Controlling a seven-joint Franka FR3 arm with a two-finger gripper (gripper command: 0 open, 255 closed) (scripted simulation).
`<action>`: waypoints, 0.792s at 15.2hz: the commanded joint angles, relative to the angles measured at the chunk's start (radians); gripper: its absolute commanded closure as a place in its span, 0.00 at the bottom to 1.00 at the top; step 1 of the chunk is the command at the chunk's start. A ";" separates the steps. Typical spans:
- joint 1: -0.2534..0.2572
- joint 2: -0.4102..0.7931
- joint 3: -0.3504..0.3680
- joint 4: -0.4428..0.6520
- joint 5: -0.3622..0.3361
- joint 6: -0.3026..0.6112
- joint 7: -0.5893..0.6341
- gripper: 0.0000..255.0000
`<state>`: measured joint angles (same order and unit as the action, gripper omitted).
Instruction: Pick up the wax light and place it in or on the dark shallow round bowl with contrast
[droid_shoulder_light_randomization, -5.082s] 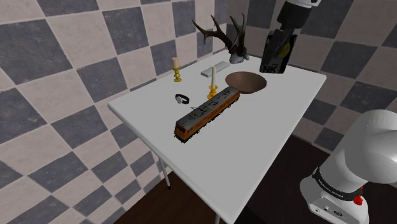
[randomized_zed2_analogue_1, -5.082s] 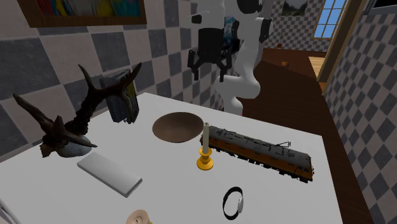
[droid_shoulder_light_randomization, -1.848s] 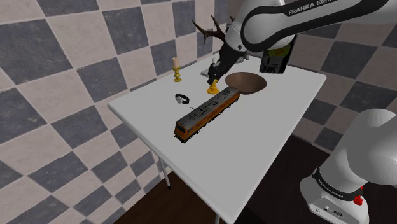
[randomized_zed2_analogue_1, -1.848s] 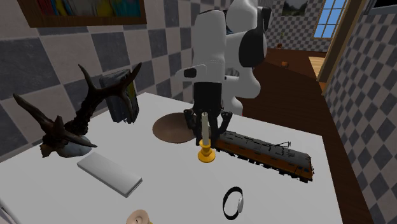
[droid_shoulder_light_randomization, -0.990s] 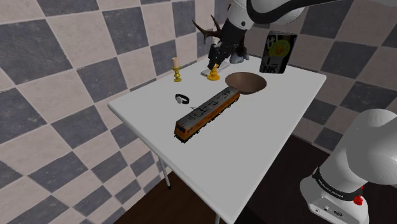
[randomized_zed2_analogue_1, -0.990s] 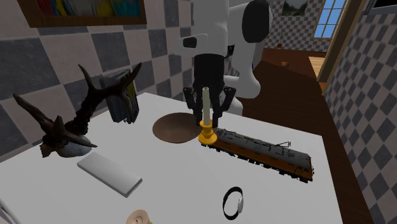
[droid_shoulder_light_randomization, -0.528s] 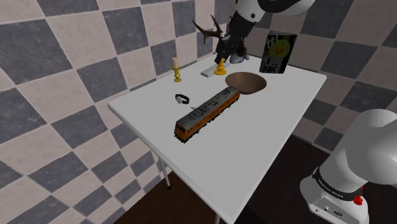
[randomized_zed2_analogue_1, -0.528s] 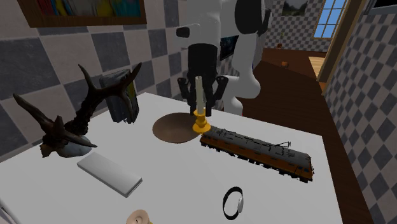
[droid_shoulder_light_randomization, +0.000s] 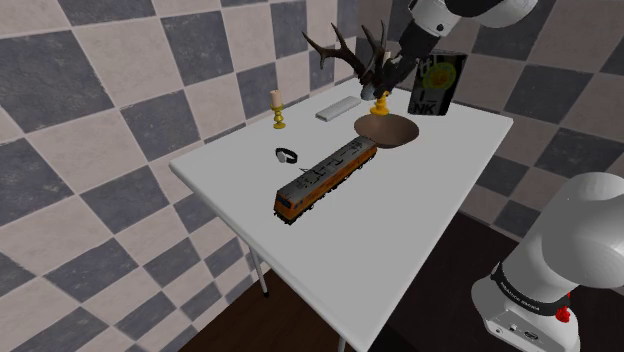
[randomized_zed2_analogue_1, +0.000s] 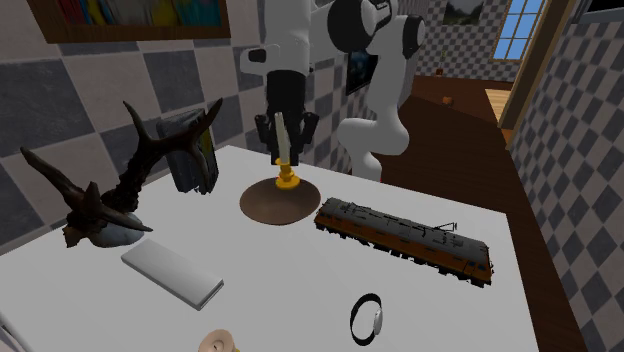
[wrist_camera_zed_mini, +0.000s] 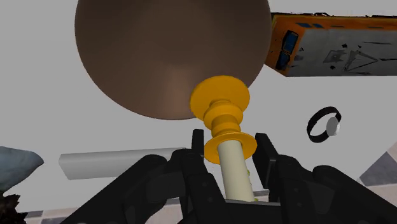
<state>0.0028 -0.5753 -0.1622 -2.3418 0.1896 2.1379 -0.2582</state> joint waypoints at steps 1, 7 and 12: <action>-0.019 -0.029 -0.047 -0.013 -0.012 -0.027 -0.055 1.00; -0.018 -0.027 -0.054 -0.090 -0.005 0.051 -0.075 1.00; -0.015 -0.021 -0.059 -0.137 0.001 0.103 -0.090 1.00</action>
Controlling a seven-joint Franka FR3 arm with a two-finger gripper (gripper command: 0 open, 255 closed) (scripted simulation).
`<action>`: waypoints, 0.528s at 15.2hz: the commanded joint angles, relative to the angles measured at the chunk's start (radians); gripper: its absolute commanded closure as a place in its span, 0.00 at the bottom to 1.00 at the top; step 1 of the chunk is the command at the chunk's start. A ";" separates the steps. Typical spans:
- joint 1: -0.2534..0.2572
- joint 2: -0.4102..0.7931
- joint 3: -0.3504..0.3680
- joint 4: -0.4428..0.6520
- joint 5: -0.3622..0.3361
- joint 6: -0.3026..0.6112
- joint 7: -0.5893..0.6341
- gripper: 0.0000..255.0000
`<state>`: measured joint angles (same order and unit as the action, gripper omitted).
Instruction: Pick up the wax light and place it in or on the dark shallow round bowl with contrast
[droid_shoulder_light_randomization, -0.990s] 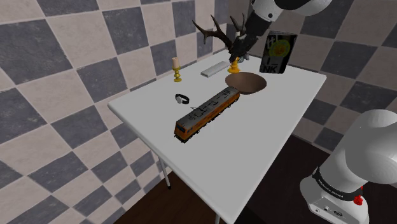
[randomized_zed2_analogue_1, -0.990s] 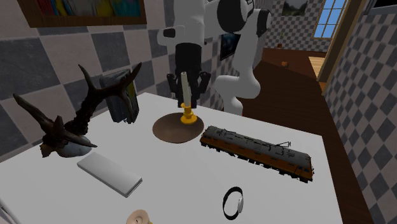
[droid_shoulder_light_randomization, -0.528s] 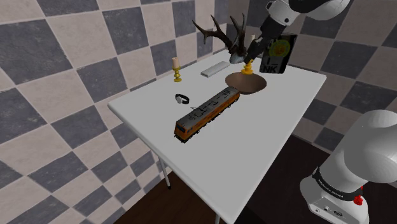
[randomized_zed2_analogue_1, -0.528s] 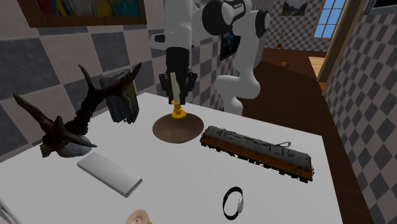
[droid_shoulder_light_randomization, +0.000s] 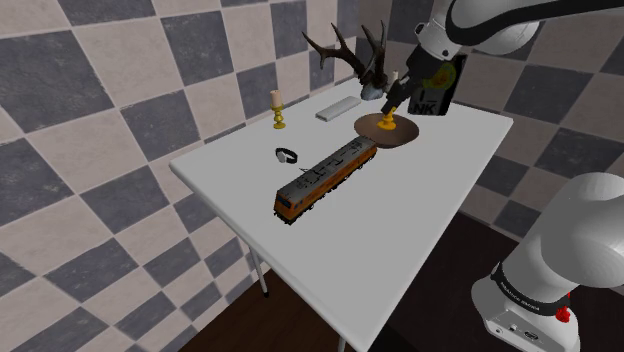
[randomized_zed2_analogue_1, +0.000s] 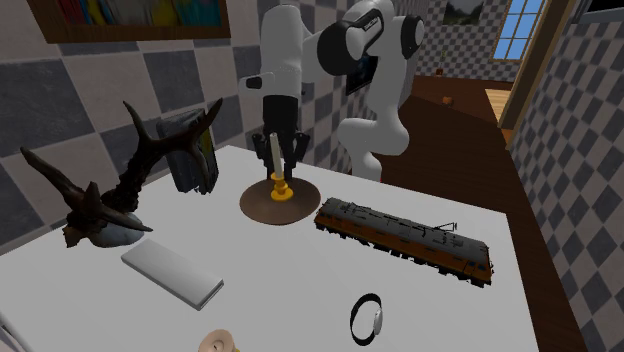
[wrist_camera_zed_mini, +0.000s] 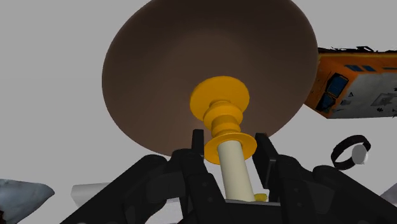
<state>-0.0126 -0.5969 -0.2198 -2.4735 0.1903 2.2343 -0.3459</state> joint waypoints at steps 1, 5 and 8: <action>0.000 0.000 -0.001 -0.006 0.001 0.006 -0.002 1.00; 0.000 0.000 -0.001 -0.006 0.001 0.006 -0.002 1.00; 0.000 0.000 -0.001 -0.006 0.001 0.006 -0.002 0.00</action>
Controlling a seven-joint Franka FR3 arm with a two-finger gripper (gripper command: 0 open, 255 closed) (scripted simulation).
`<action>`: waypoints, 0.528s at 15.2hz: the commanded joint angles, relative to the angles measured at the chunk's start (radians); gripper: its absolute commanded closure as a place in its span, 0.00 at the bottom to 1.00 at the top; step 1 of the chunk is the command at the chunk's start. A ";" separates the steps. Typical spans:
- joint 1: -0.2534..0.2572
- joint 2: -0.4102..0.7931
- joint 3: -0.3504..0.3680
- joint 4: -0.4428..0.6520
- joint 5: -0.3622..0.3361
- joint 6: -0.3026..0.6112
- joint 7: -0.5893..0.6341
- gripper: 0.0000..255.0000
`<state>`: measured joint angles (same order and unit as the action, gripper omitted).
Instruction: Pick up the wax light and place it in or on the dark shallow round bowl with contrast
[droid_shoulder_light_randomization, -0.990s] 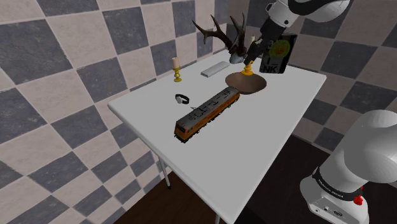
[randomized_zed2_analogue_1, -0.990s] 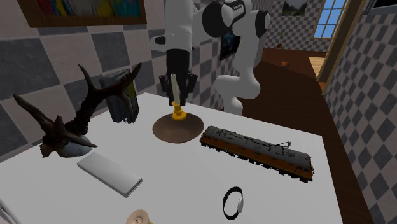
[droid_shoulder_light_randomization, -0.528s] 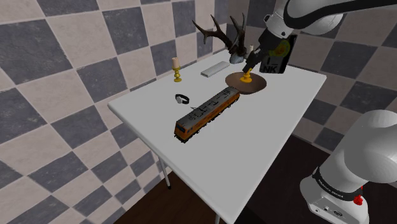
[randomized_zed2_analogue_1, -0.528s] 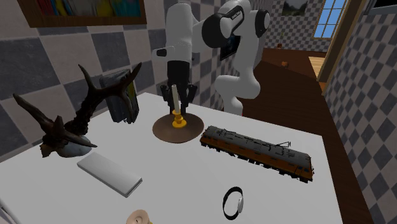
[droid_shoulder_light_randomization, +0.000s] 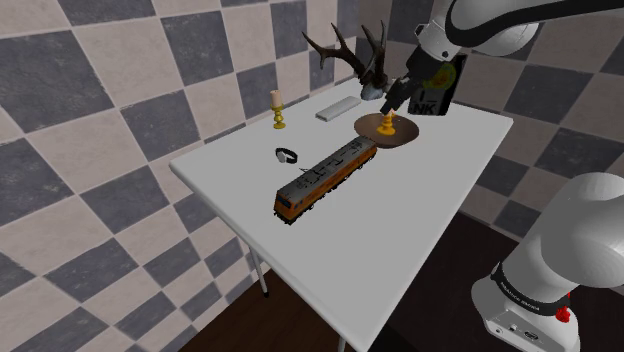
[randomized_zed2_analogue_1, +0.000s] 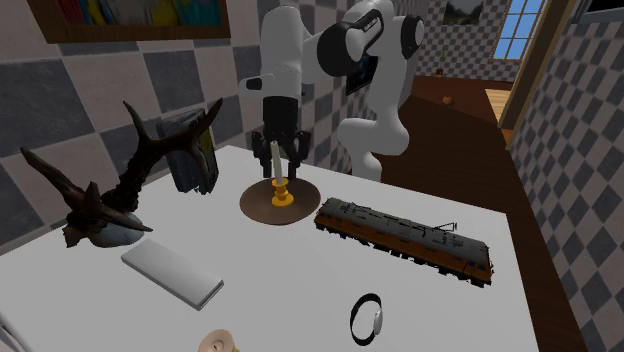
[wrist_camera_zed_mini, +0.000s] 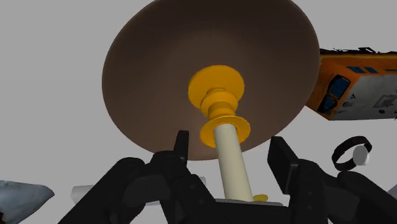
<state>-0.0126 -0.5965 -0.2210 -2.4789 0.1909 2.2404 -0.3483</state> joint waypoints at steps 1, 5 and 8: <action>0.000 0.000 0.000 0.000 0.000 0.000 0.000 0.00; 0.000 0.000 0.000 0.000 0.000 0.000 0.000 0.00; -0.018 -0.051 -0.003 0.056 -0.021 -0.109 0.012 0.00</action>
